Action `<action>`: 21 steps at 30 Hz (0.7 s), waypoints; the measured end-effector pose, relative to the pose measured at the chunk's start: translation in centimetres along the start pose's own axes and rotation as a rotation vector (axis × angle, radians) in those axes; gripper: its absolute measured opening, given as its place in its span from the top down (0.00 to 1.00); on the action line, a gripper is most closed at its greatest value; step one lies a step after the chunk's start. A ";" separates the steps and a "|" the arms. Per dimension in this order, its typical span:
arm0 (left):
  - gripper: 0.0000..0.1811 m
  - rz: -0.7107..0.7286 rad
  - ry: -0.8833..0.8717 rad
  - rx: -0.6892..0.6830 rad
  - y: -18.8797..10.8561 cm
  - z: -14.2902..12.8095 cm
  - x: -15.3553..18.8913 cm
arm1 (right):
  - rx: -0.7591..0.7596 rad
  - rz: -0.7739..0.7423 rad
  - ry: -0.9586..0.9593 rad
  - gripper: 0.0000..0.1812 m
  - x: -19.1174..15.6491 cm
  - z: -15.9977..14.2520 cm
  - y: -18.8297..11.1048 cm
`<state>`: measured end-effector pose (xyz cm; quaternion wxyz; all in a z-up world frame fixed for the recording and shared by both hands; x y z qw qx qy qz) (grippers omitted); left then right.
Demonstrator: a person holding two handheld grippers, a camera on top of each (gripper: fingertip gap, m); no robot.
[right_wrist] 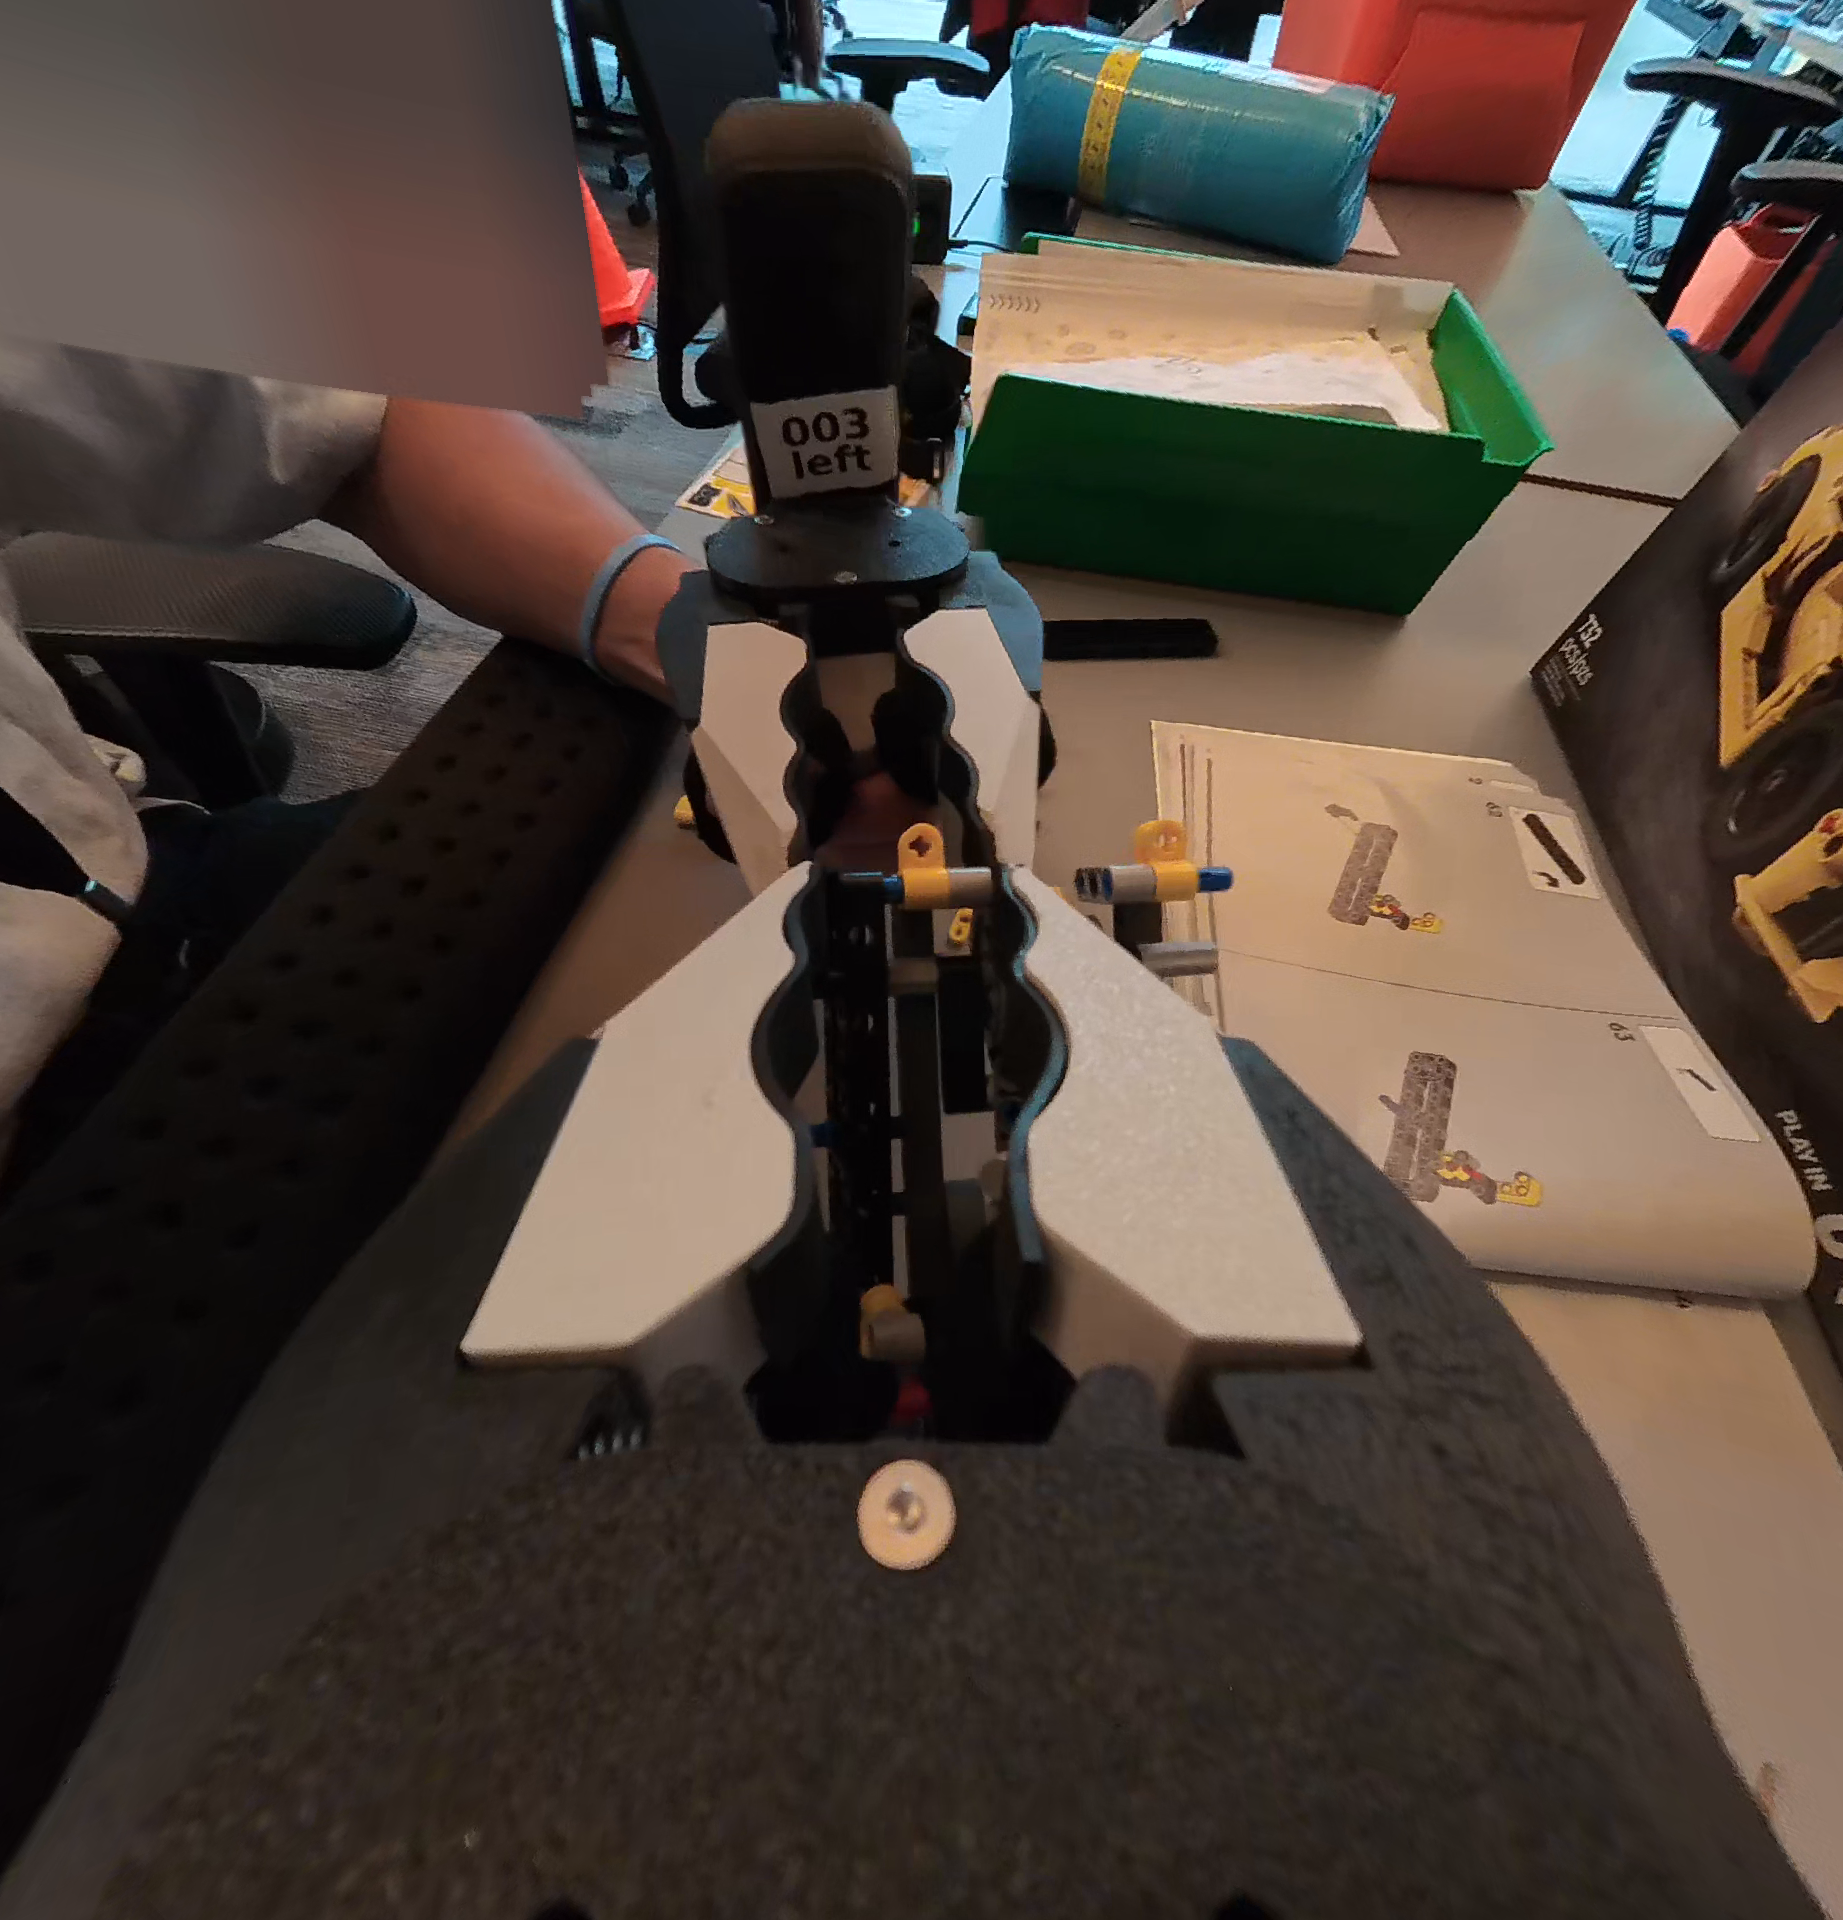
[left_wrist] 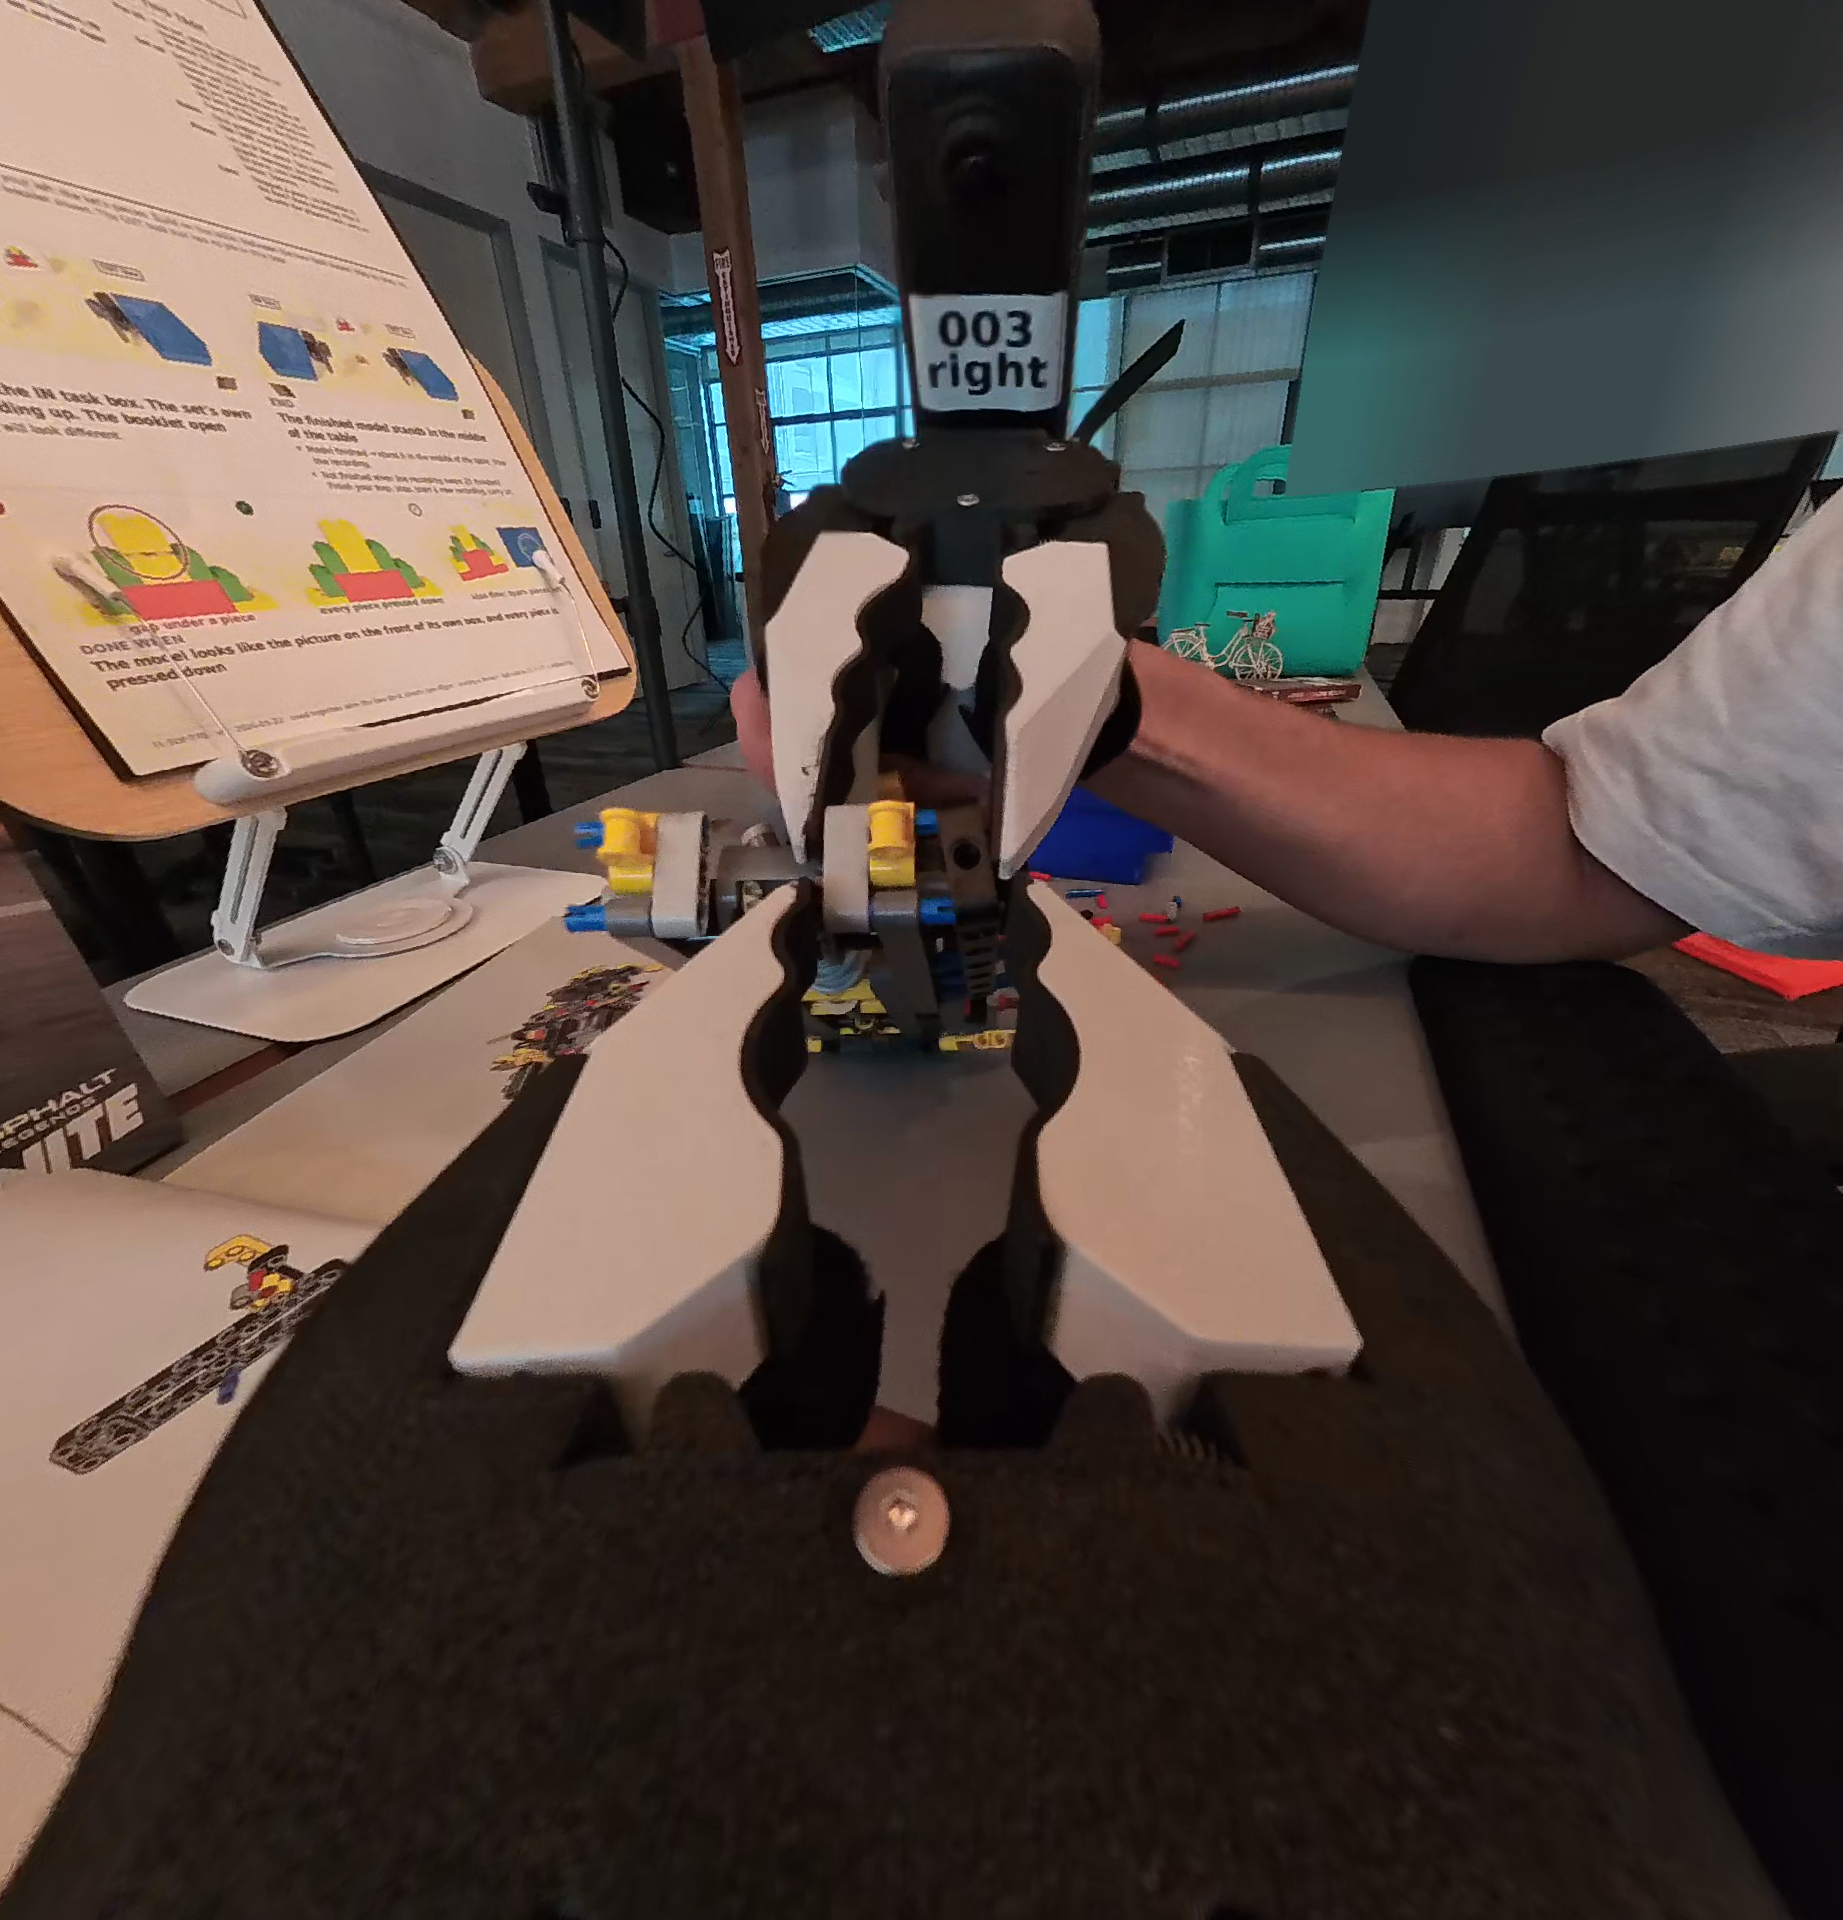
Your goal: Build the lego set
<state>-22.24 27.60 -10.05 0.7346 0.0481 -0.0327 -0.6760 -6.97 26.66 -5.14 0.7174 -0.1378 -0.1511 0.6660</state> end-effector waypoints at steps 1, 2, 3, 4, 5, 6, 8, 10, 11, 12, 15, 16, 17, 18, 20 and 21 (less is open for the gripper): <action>0.80 0.003 -0.005 0.000 0.0 0.0 0.0 | -0.001 -0.011 -0.008 0.83 -0.1 0.0 0.0; 0.80 0.010 -0.021 0.000 0.1 0.1 0.0 | -0.001 -0.015 -0.006 0.83 0.0 0.1 -0.1; 0.80 0.013 -0.048 -0.001 0.2 0.1 -0.1 | 0.002 0.000 0.021 0.83 0.3 0.1 -0.2; 0.80 0.006 -0.078 -0.003 0.1 0.0 -0.3 | -0.006 0.030 0.061 0.84 0.7 0.0 -0.2; 0.80 -0.010 -0.111 -0.005 0.0 0.0 -0.4 | -0.012 0.061 0.099 0.84 0.9 0.0 -0.1; 0.80 -0.029 -0.146 -0.006 -0.1 0.0 -0.6 | -0.007 0.075 0.112 0.84 1.0 0.0 -0.1; 0.80 -0.087 -0.205 -0.002 -0.3 -0.2 -0.6 | -0.028 0.109 0.113 0.84 0.8 0.0 0.0; 0.80 -0.103 -0.223 -0.016 -0.2 -0.4 -0.6 | -0.060 0.122 0.122 0.84 0.8 0.0 0.1; 0.80 -0.100 -0.218 -0.016 -0.2 -0.4 -0.5 | -0.061 0.122 0.129 0.84 0.7 0.0 0.1; 0.80 -0.096 -0.217 -0.007 -0.2 -0.3 -0.5 | -0.050 0.114 0.132 0.84 0.7 0.0 0.0; 0.80 -0.071 -0.260 0.019 -0.1 0.1 -0.6 | 0.019 0.050 0.117 0.80 0.3 0.5 -0.6; 0.80 -0.064 -0.271 0.018 0.0 0.2 -0.6 | 0.046 0.028 0.122 0.76 -0.1 0.7 -1.0; 0.80 -0.056 -0.275 0.017 0.1 0.3 -0.5 | 0.063 -0.007 0.127 0.72 -0.5 0.9 -1.5; 0.80 -0.045 -0.282 0.014 0.1 0.4 -0.5 | 0.067 -0.078 0.129 0.70 -0.9 0.9 -2.2; 0.80 -0.010 -0.321 0.002 0.4 0.8 -0.6 | 0.042 -0.234 0.103 0.71 -2.9 1.0 -3.0; 0.80 0.002 -0.336 -0.001 0.6 1.1 -0.5 | 0.013 -0.322 0.072 0.71 -4.2 1.1 -2.8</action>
Point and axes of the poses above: each gripper's, where its closed fingertips meet, y out along the fingers, z out of its top, x = y × z across the jaws, the point moved 9 cm from there along -y, back along the fingers, and after that the axes turned 5 degrees about z, right-handed, at the moved point
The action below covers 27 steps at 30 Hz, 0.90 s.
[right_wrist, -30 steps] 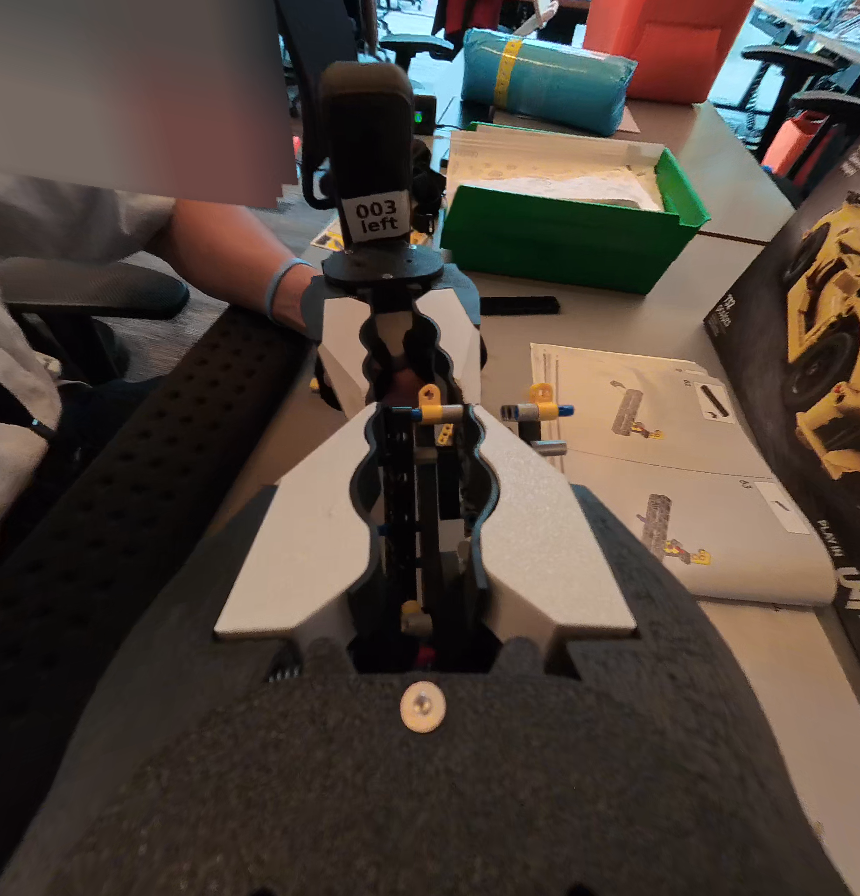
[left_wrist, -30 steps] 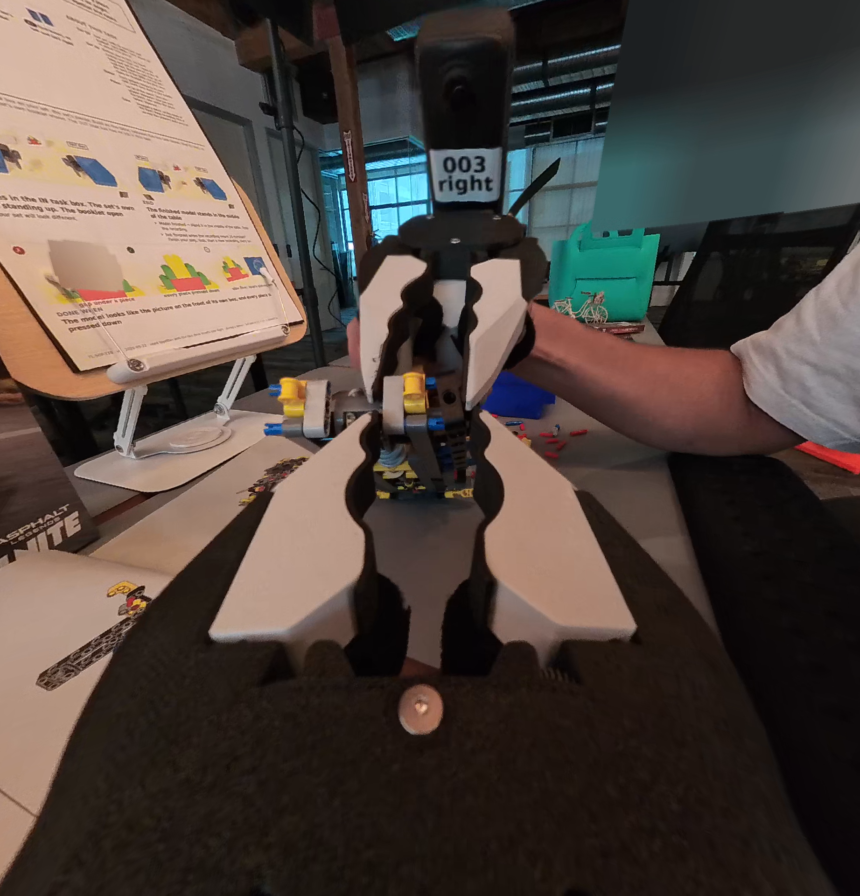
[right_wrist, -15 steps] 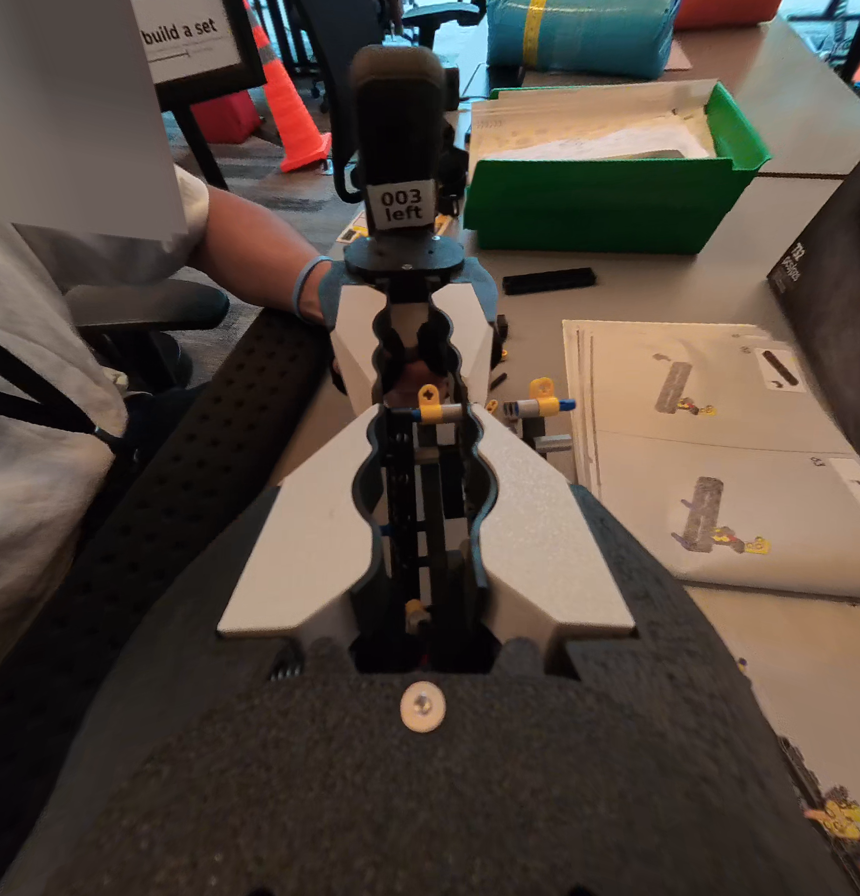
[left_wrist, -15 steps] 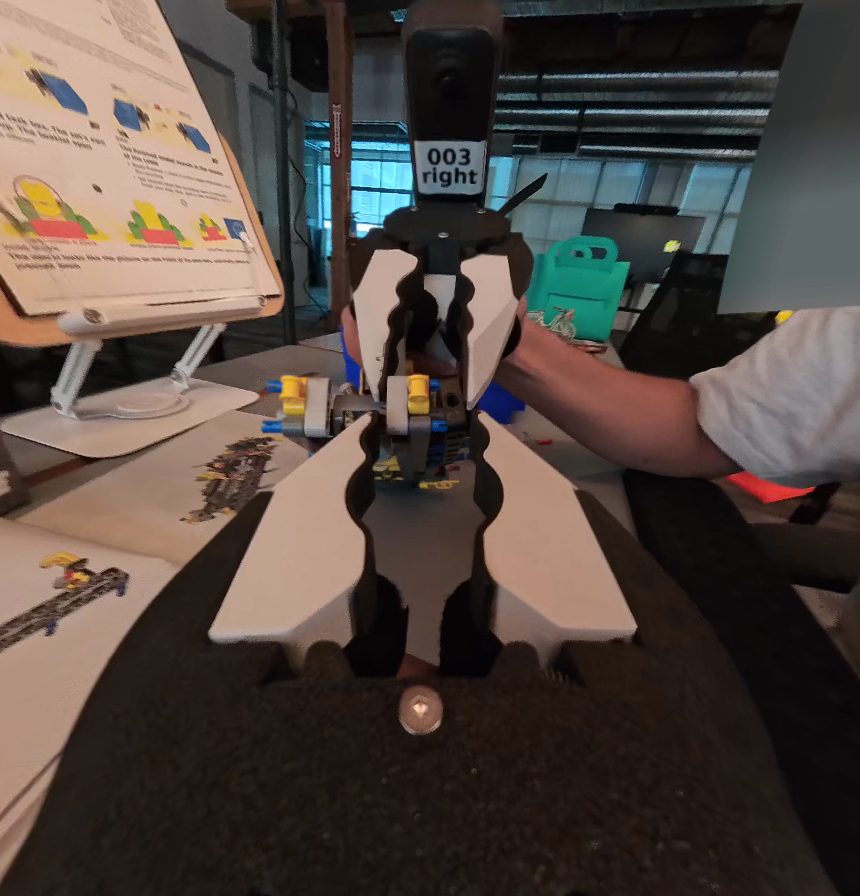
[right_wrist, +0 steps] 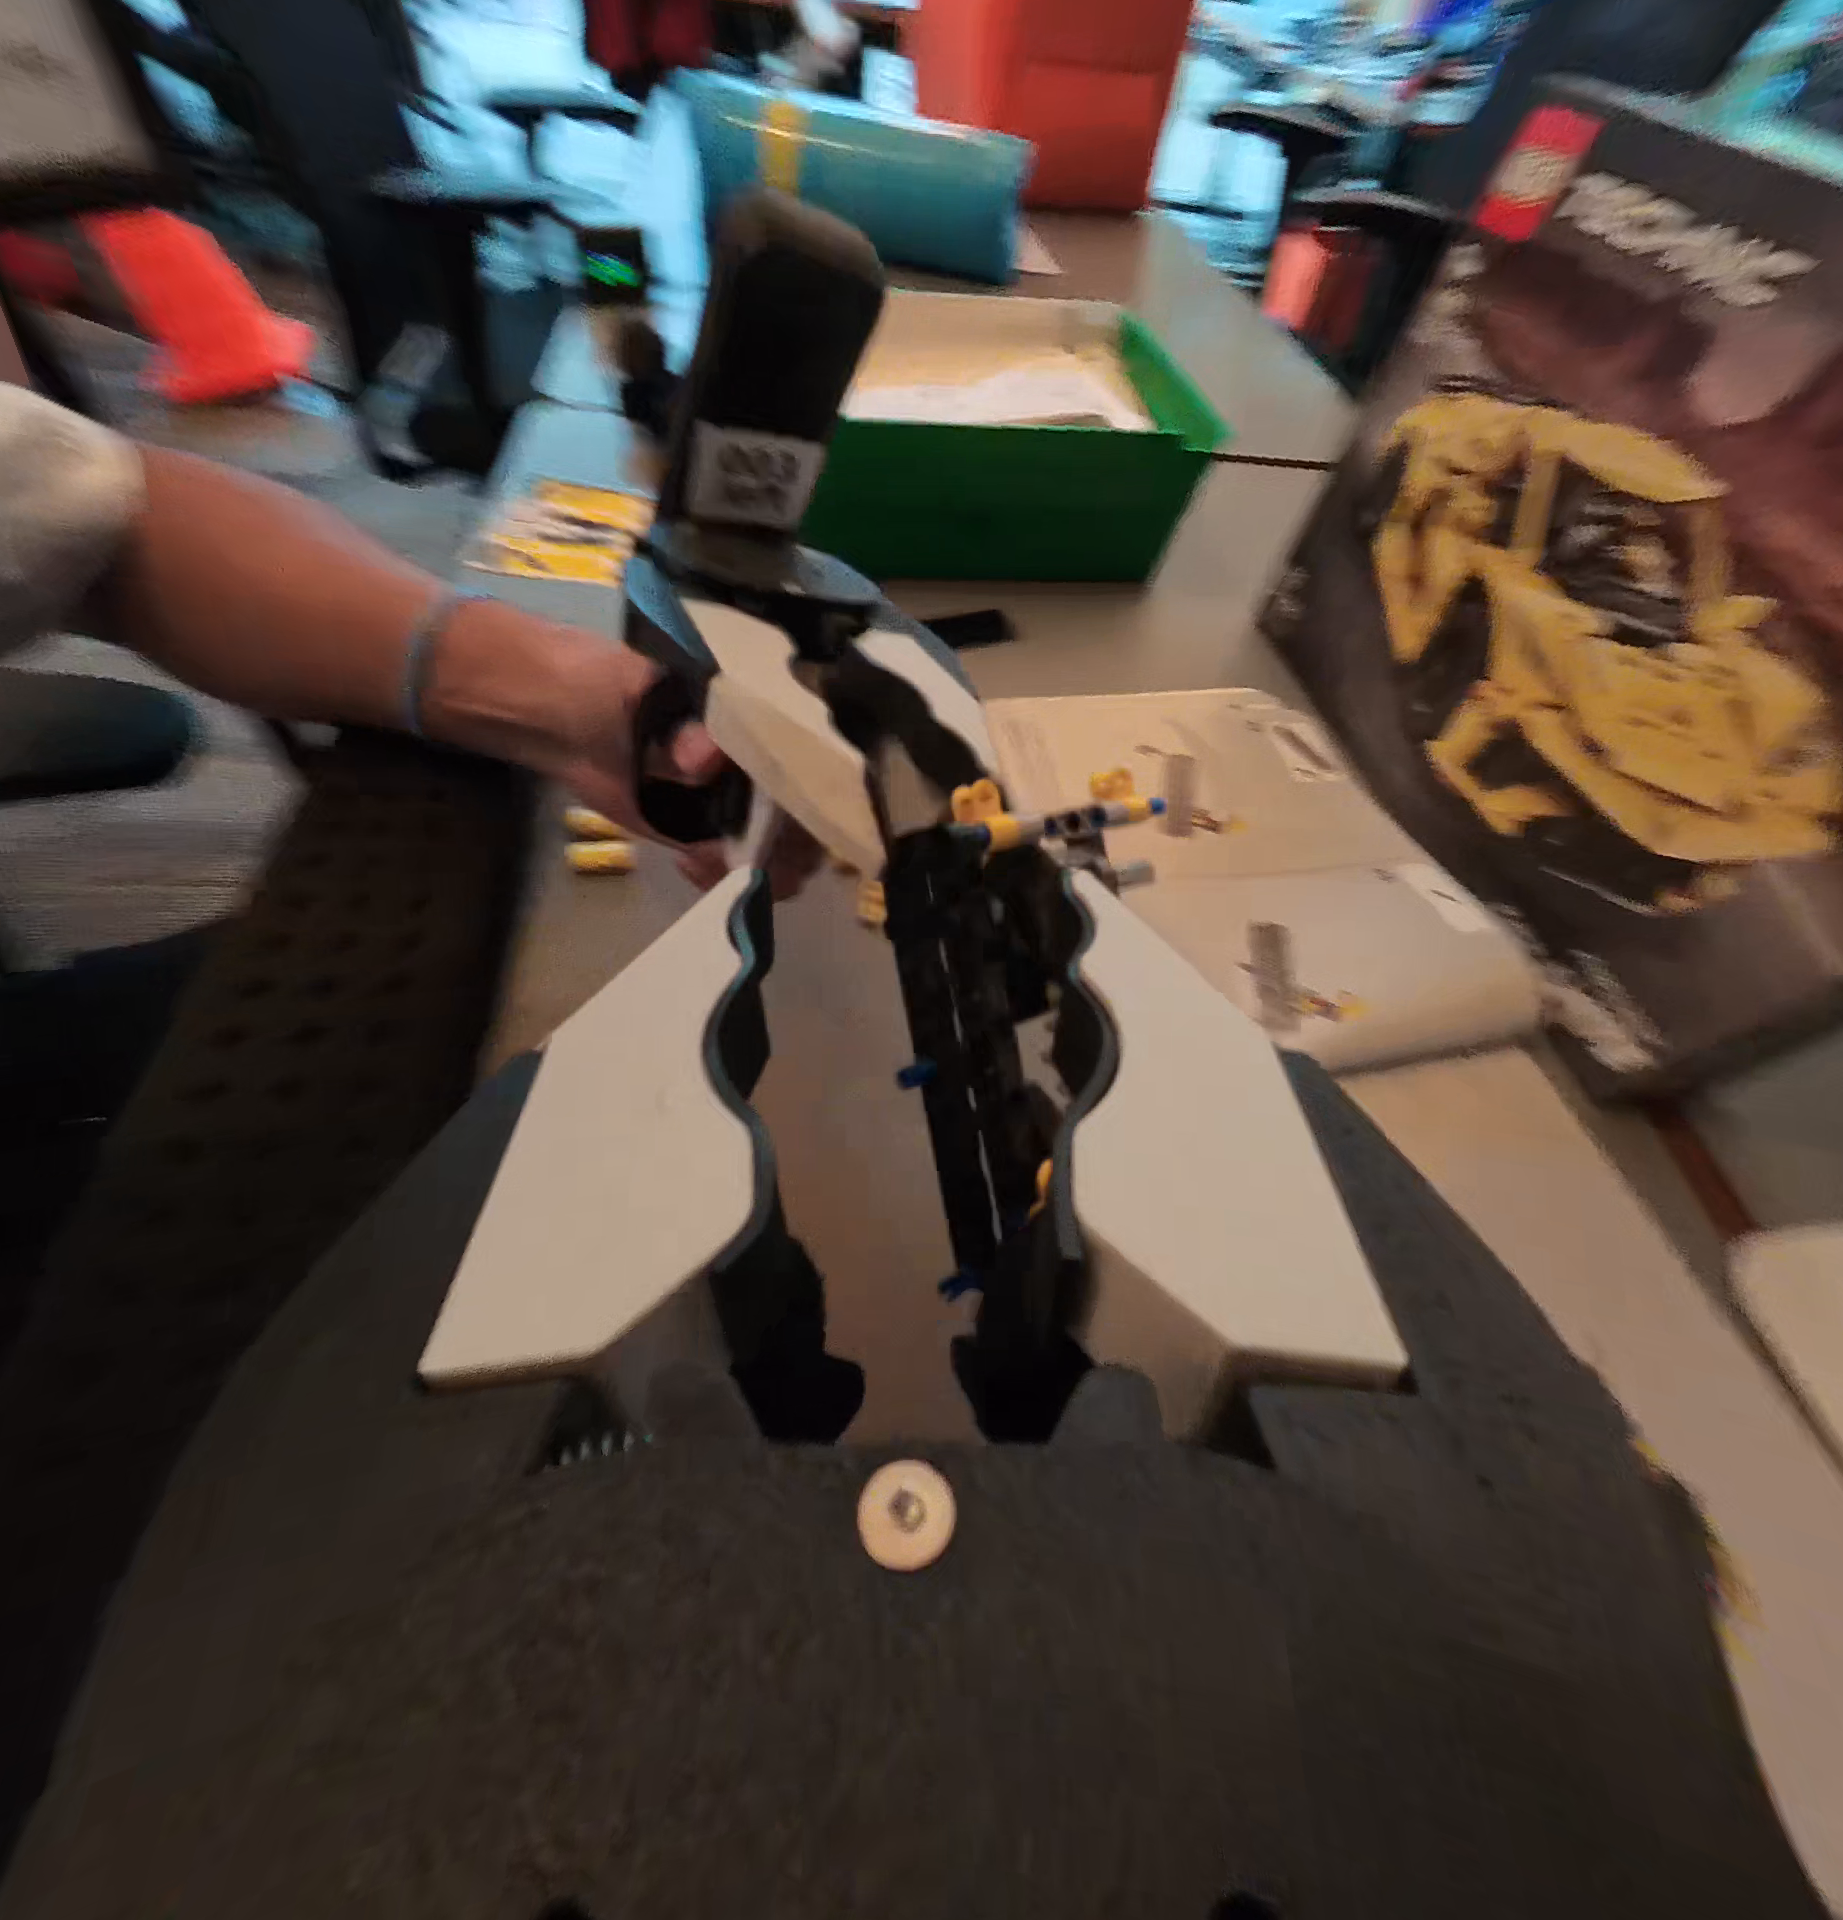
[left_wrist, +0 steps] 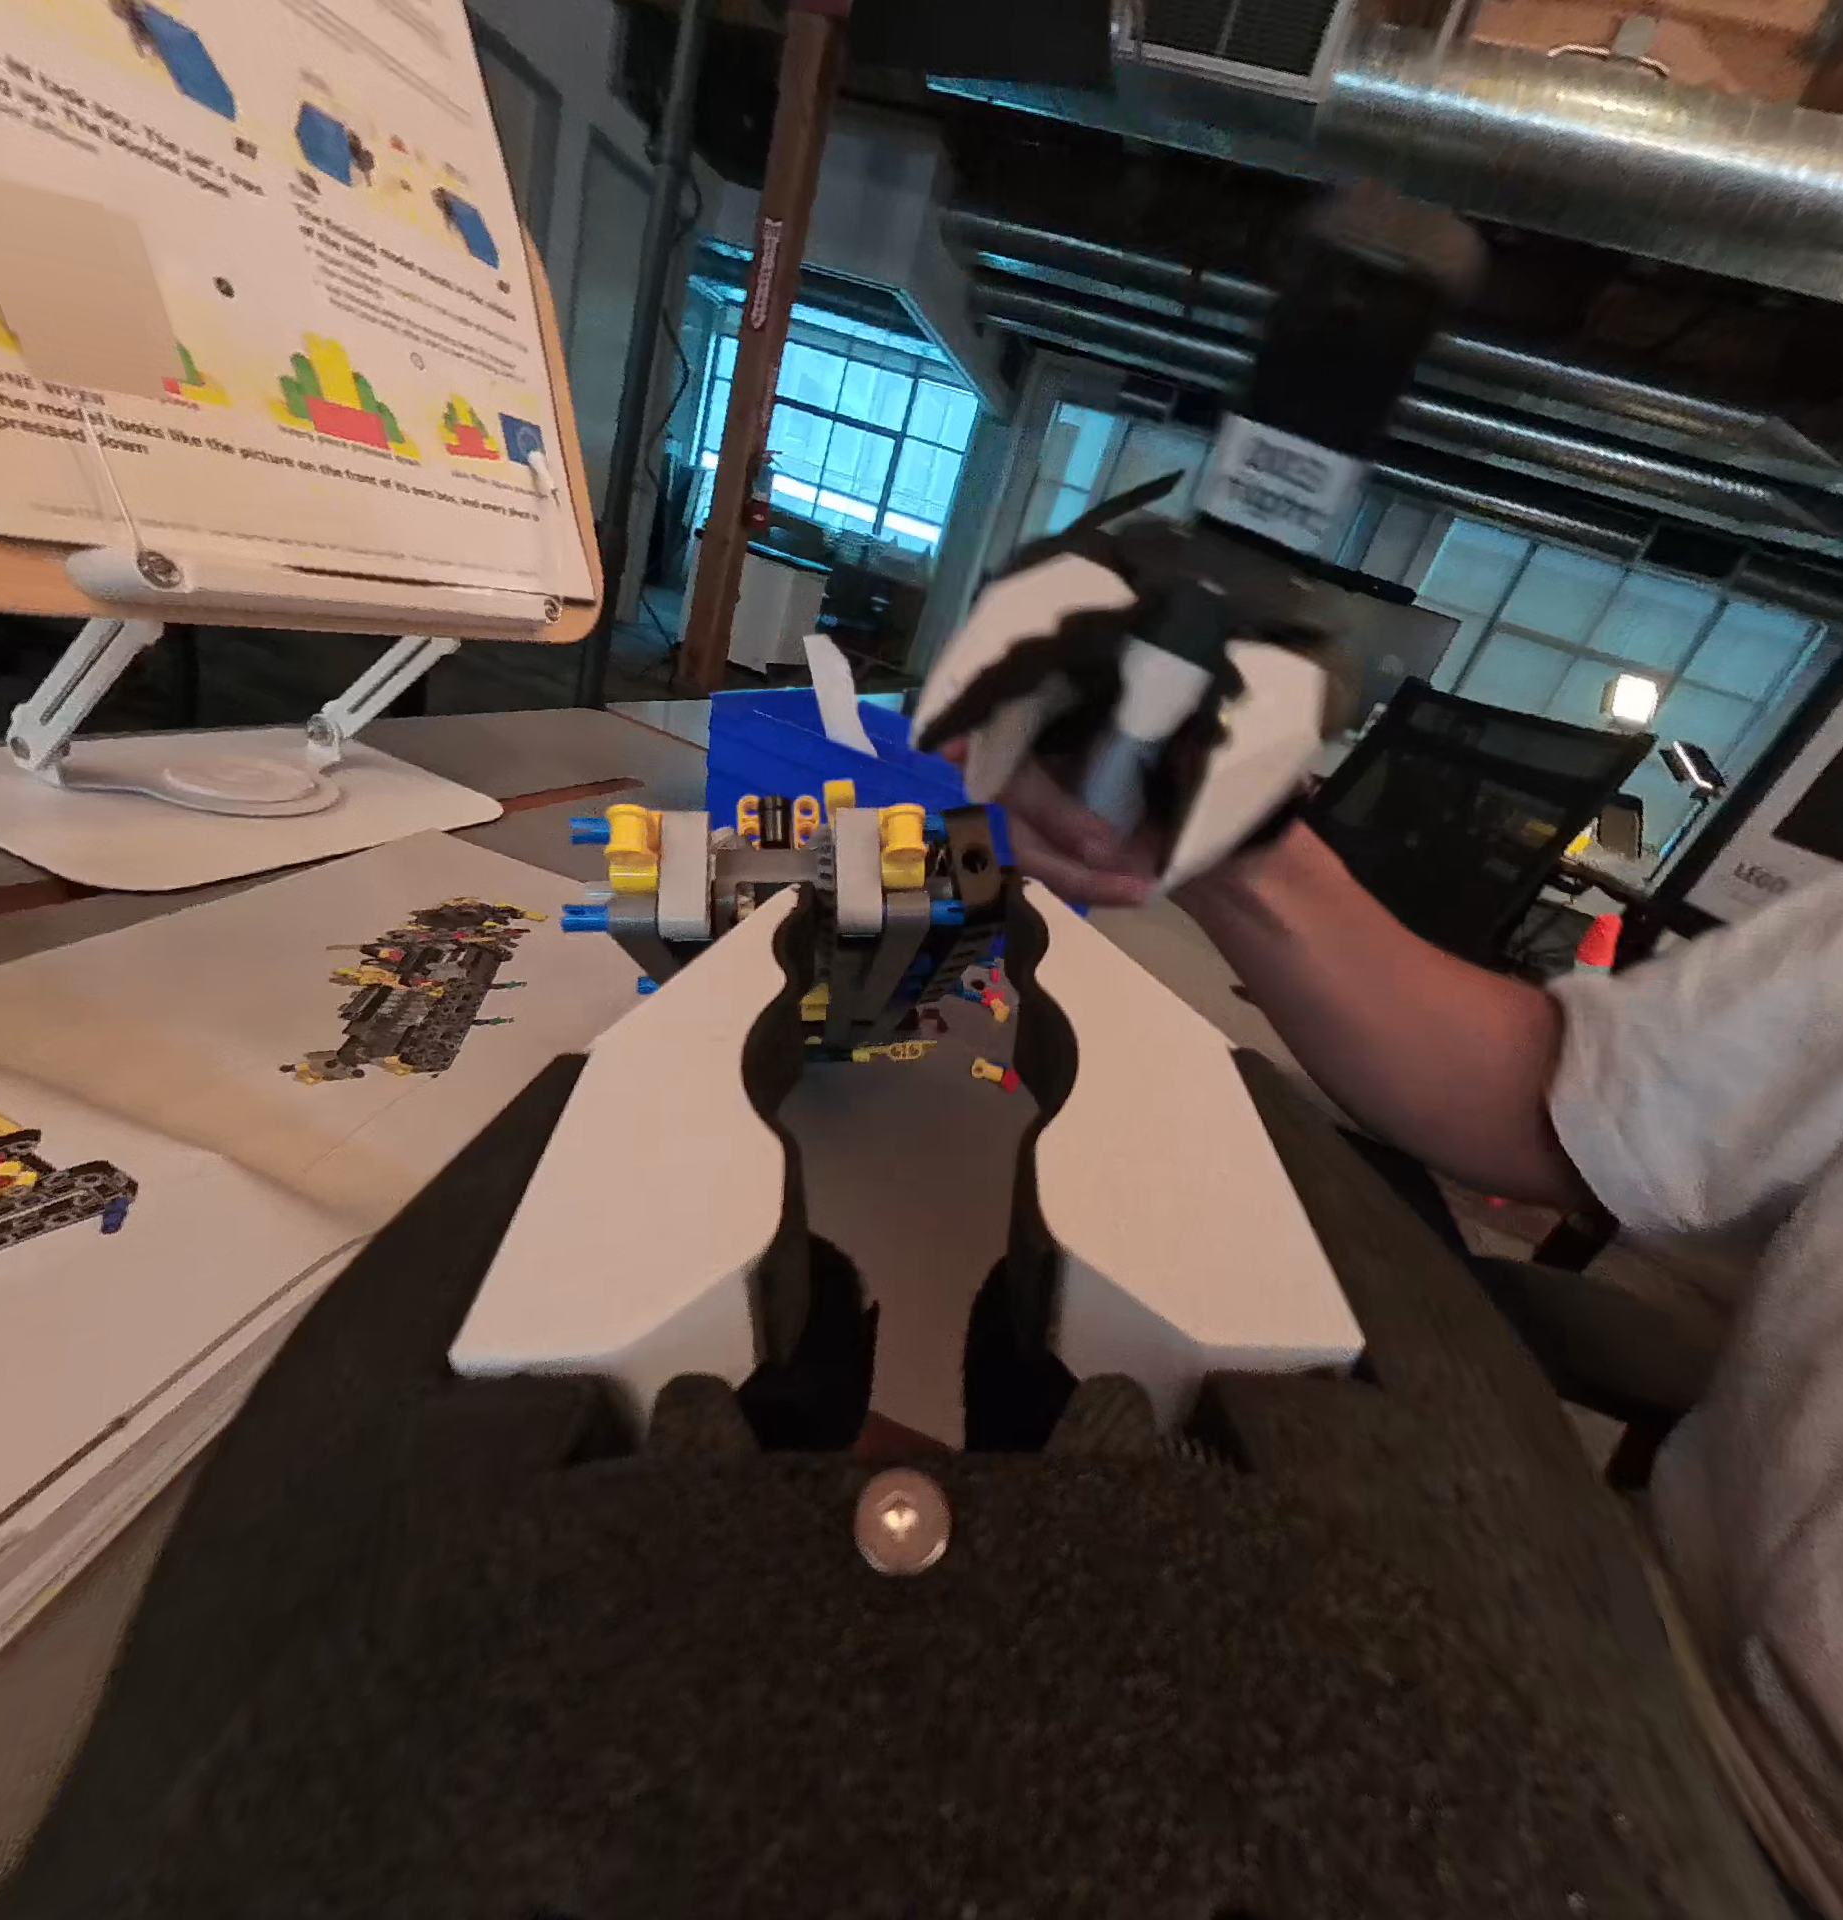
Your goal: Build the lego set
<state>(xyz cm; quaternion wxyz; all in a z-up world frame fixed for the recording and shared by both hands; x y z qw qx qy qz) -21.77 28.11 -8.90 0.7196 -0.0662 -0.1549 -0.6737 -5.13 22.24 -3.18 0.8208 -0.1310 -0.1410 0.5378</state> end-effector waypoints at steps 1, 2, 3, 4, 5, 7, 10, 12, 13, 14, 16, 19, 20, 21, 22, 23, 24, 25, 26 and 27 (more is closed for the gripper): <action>0.80 0.009 0.004 -0.002 0.3 0.2 0.3 | -0.041 -0.127 -0.057 0.72 -1.1 -0.1 0.0; 0.80 0.009 0.027 -0.012 0.7 0.4 0.8 | -0.084 -0.267 -0.138 0.72 -2.0 -0.3 0.0; 0.80 0.011 0.055 -0.024 1.1 0.6 1.4 | -0.116 -0.409 -0.236 0.73 -2.7 -0.3 0.2; 0.80 0.032 0.071 -0.034 1.5 0.9 1.8 | -0.147 -0.504 -0.330 0.79 -3.4 -0.3 0.4; 0.80 0.062 0.068 -0.041 1.8 1.2 2.0 | -0.166 -0.540 -0.367 0.86 -3.8 -0.3 0.5; 0.80 0.082 0.047 -0.057 2.4 1.6 2.2 | -0.189 -0.588 -0.366 0.88 -3.9 -0.2 0.3; 0.80 0.091 0.073 -0.072 3.3 1.6 2.9 | -0.199 -0.600 -0.350 0.87 -4.1 -0.2 -0.7; 0.80 0.086 0.085 -0.078 3.8 1.7 3.3 | -0.206 -0.608 -0.354 0.80 -4.4 -0.3 -1.2; 0.80 0.088 0.095 -0.079 4.1 1.8 3.5 | -0.216 -0.599 -0.336 0.77 -4.6 -0.3 -1.4; 0.80 0.089 0.101 -0.084 4.3 1.9 3.8 | -0.217 -0.587 -0.318 0.75 -4.8 -0.4 -1.6; 0.80 0.083 0.118 -0.098 4.9 2.0 4.4 | -0.213 -0.613 -0.302 0.77 -4.6 -0.5 -1.7; 0.80 0.097 0.170 -0.116 5.6 2.2 5.2 | -0.222 -0.662 -0.347 0.85 -4.0 -0.8 -2.0; 0.80 0.085 0.192 -0.127 5.7 2.5 5.4 | -0.207 -0.637 -0.336 0.85 -3.9 -0.8 -2.3; 0.80 0.062 0.216 -0.119 5.6 2.9 5.5 | -0.185 -0.603 -0.308 0.86 -3.8 -0.8 -2.9; 0.79 0.043 0.238 -0.080 5.2 3.7 5.5 | -0.160 -0.575 -0.288 0.86 -3.5 -0.8 -3.6; 0.79 0.027 0.256 -0.036 4.5 4.7 5.3 | -0.129 -0.558 -0.284 0.86 -3.2 -0.8 -4.4; 0.79 0.015 0.273 -0.006 3.9 5.6 4.9 | -0.087 -0.533 -0.269 0.85 -2.9 -0.9 -5.3; 0.77 0.015 0.288 0.000 3.5 6.3 4.1 | -0.041 -0.483 -0.239 0.86 -2.5 -1.0 -6.1; 0.71 0.003 0.303 -0.023 3.5 6.7 3.2 | 0.005 -0.440 -0.204 0.86 -1.9 -0.9 -6.9; 0.65 -0.030 0.318 -0.072 3.8 6.6 2.3 | 0.046 -0.393 -0.185 0.86 -1.5 -0.8 -7.6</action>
Point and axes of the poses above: each gripper's, where its closed fingertips meet, y out along the fingers, z out of its top, x = y × z across the jaws, the point moved 9 cm from there along -y, back along the fingers, and after that the axes turned 5 degrees about z, right-handed, at the moved point
